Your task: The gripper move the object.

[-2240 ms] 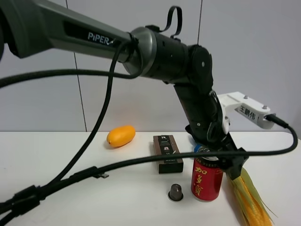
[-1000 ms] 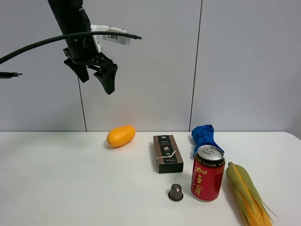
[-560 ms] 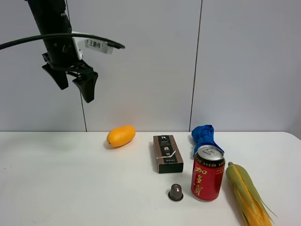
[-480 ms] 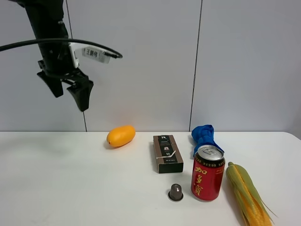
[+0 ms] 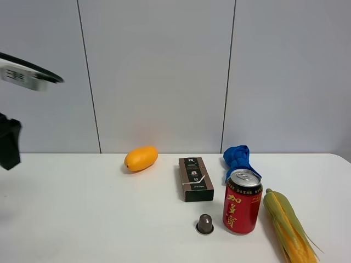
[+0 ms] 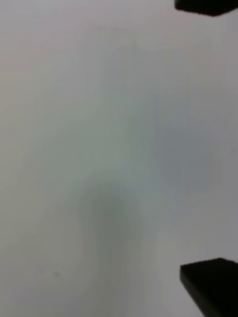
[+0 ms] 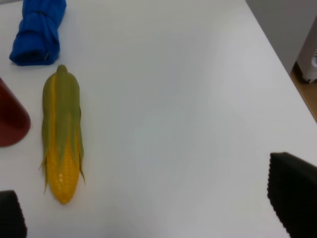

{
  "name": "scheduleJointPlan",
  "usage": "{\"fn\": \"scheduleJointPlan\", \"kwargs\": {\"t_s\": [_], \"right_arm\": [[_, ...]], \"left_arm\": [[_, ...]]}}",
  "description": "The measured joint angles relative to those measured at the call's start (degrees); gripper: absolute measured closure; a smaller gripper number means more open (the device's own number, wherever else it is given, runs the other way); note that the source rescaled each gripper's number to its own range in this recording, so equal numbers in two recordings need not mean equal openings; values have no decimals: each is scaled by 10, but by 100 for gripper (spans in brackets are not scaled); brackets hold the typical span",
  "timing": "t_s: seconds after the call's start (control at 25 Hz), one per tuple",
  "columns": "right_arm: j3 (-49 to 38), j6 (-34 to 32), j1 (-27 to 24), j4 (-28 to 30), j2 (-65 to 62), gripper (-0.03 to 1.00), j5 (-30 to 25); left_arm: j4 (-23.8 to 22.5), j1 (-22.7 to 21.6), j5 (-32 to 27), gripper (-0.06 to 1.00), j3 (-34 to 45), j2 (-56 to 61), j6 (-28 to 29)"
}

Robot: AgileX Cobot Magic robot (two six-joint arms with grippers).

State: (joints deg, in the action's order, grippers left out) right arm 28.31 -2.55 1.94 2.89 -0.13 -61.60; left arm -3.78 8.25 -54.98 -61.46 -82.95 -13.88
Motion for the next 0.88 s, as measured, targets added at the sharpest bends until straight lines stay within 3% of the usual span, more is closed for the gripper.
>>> {"fn": "scheduleJointPlan", "kwargs": {"t_s": [0.16, 0.36, 0.68, 0.88], "right_arm": [[0, 0, 0, 0, 0, -3, 0], [0, 0, 0, 0, 0, -3, 0], [0, 0, 0, 0, 0, -3, 0], [0, 0, 0, 0, 0, -3, 0]], "left_arm": [[-4, -73, 28, -4, 108, 166, 69], [-6, -141, 28, -5, 199, 361, 88], [11, -149, -31, -5, 260, 643, 111], [23, -149, -82, -5, 261, 742, 145]]}}
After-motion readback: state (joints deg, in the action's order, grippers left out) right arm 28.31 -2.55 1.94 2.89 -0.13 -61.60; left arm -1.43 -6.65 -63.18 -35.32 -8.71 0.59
